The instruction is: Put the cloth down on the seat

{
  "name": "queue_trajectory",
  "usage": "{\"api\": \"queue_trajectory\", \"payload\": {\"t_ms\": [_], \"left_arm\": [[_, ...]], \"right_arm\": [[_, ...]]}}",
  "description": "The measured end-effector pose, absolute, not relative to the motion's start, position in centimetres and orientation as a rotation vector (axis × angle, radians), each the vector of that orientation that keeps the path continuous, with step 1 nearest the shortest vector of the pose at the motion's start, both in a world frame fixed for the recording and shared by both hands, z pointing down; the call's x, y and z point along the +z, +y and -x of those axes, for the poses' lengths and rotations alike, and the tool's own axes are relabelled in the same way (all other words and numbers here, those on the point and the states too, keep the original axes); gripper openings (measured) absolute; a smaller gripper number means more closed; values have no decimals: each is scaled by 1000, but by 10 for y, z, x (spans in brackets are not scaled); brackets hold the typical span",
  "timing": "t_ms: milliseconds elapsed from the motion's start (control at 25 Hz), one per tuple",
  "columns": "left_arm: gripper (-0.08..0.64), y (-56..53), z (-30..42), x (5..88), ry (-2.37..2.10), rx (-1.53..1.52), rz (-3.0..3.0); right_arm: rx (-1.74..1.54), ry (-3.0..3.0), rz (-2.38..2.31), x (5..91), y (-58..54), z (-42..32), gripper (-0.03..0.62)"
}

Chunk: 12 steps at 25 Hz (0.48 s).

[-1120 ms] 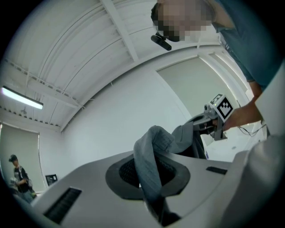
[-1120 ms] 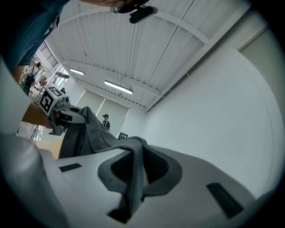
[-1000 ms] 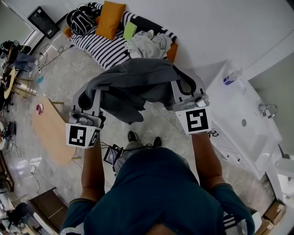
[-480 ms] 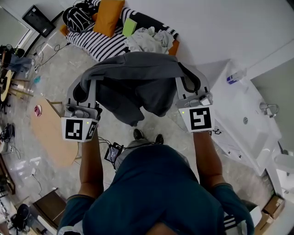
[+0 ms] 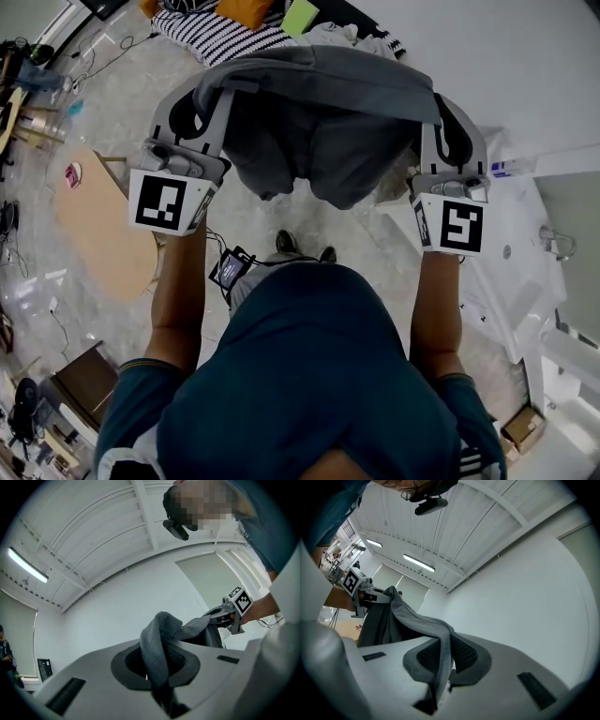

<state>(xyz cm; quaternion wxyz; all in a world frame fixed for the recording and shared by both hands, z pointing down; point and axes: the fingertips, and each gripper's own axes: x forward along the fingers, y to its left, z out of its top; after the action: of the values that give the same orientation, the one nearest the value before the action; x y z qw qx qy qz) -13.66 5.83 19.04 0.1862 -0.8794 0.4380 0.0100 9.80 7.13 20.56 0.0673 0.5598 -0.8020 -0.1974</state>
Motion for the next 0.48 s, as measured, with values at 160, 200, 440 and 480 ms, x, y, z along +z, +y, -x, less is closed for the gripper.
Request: {"api": "queue_trajectory", "payload": {"t_ms": [160,200,440,480], "left_arm": [[25,45,155,190,1204,34,2494],[25,43,158,191,1198,35,2498],[25,33,170,193,1207,14,2519],[25,31,172,193,1207,17,2518]], "right_arm": [[-617,-2388,-1711,195,55,-82,31],[-624,-2381,-1716,193,53,-79,31],[-644,-2364,-1719,183,39,-68,31],[-646,-2362,-1716,182,37,-66,31]]}}
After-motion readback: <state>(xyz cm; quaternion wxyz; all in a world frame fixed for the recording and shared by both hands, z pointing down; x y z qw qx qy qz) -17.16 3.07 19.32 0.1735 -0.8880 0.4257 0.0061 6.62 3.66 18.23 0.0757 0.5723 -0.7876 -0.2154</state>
